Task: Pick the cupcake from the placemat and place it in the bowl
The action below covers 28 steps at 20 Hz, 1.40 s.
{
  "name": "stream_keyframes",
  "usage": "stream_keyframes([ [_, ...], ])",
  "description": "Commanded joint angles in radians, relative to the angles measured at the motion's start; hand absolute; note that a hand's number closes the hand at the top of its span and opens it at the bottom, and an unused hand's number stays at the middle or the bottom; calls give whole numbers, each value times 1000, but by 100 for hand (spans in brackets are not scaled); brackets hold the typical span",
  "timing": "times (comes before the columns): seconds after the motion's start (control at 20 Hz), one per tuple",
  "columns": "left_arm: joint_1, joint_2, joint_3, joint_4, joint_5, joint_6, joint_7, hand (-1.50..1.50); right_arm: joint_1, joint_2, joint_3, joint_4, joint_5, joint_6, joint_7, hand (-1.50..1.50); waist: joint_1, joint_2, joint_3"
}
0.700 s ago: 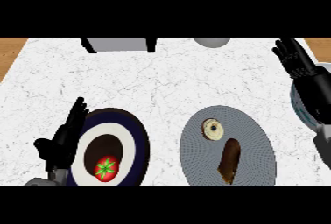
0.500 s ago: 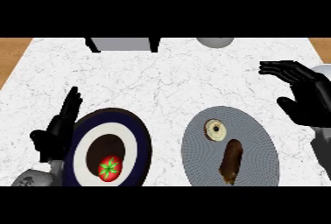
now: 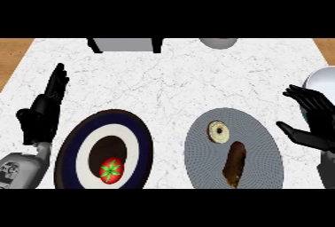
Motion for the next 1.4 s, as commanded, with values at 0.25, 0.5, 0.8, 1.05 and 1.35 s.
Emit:
stream_keyframes([
  [0.25, 7, -9, -5, -54, -53, 8, 69, 0, 29, -167, 66, -32, 235, 80, -82, -150, 4, -5, 0],
  [0.5, -34, -21, 1, -10, -78, 10, 67, 0, -22, -241, 144, -147, 368, 34, 115, -150, -5, -5, -1],
  [0.8, -12, -31, -6, -58, -92, 3, 93, 0, -124, -247, 273, -268, 470, 91, 386, -150, 7, -5, -1],
  [1.05, 21, -35, 39, -40, -100, -33, 41, 0, -205, -158, 323, -302, 478, 170, 535, -150, 7, -3, 0],
  [1.35, 8, -43, 48, -128, -105, -63, 153, 0, -226, -100, 392, -270, 582, 228, 593, -150, 10, -4, 1],
])
